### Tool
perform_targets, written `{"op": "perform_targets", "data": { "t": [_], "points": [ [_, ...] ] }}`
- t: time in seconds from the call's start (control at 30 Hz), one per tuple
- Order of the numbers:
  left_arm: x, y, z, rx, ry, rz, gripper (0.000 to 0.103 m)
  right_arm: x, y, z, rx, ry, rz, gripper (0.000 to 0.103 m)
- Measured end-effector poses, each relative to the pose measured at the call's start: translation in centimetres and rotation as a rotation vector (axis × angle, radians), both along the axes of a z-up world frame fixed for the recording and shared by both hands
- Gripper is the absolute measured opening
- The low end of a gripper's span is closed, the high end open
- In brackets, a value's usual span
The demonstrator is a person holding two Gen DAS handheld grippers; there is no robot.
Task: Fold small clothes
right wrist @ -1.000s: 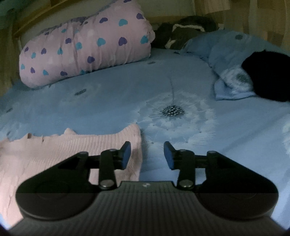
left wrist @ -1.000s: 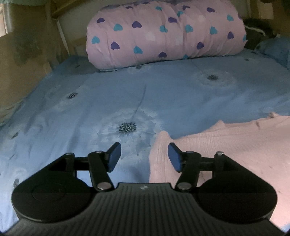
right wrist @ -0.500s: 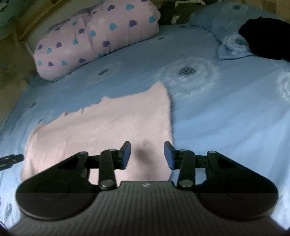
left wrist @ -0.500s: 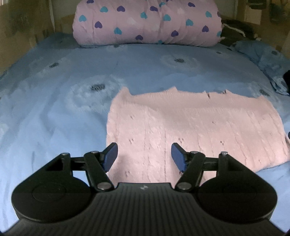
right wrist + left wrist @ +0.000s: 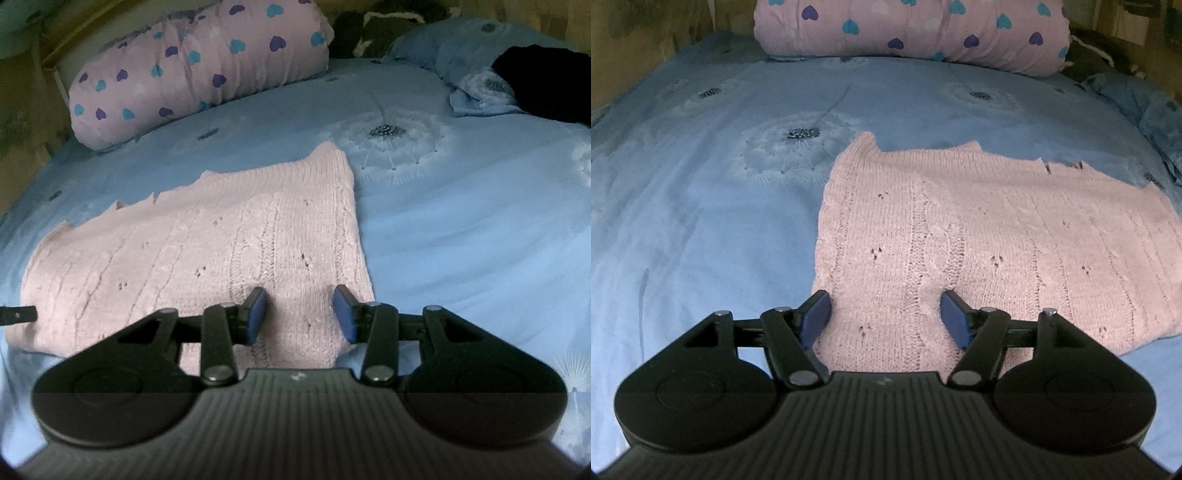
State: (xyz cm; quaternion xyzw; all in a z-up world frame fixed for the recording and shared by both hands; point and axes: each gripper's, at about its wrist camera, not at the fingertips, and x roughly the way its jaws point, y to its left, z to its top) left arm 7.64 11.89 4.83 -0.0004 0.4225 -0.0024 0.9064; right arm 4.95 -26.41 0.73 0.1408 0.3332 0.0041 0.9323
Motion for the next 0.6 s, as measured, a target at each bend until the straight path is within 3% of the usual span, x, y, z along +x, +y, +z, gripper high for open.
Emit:
{"op": "perform_targets", "data": {
  "t": [0.2,0.33,0.6],
  "points": [
    [-0.3,1.3,0.5,-0.051,0.021,0.040,0.079,-1.3,-0.1,1.3,0.031,-0.010,-0.050,0.044],
    [-0.6,1.7,0.9,-0.063,0.028,0.051,0.082,-3.2,-0.2,2.0,0.103,-0.047,-0.116,0.061],
    [-1.6,2.0,1.5,-0.096,0.024,0.062,0.092,-5.8,0.4,2.6,0.184,-0.052,-0.176,0.061]
  ]
}}
